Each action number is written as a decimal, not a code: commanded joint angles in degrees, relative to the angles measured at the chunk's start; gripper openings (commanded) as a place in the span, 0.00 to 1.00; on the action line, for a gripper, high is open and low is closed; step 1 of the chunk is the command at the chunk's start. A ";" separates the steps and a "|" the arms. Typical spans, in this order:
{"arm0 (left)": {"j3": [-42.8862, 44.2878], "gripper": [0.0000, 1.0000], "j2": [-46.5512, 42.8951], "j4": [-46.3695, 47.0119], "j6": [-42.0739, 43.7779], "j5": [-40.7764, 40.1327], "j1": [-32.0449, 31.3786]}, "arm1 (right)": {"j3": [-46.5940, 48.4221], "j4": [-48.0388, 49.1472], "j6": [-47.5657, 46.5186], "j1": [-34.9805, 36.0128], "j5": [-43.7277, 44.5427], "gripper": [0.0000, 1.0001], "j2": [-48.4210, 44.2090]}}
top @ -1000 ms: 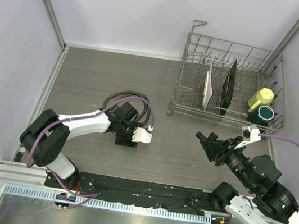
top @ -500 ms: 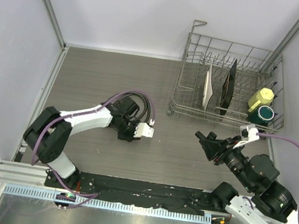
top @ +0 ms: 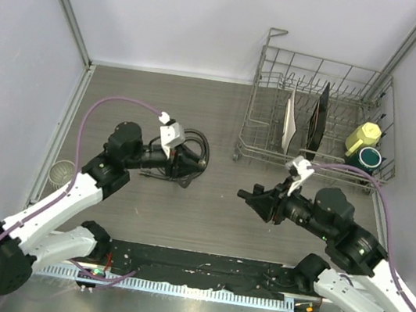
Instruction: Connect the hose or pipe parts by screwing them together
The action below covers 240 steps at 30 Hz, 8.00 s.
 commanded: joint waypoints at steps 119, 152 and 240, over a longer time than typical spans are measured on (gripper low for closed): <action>8.87 0.00 7.79 -50.99 35.83 25.91 -5.94 | 5.03 9.10 -111.96 33.63 -1.74 0.01 24.51; 12.48 0.00 9.37 -57.76 44.88 26.79 -7.60 | 7.14 11.21 -110.74 30.90 -10.09 0.01 32.24; -3.87 0.00 -14.27 -20.49 18.52 -12.31 -9.19 | 15.13 22.91 33.14 24.40 14.96 0.01 47.44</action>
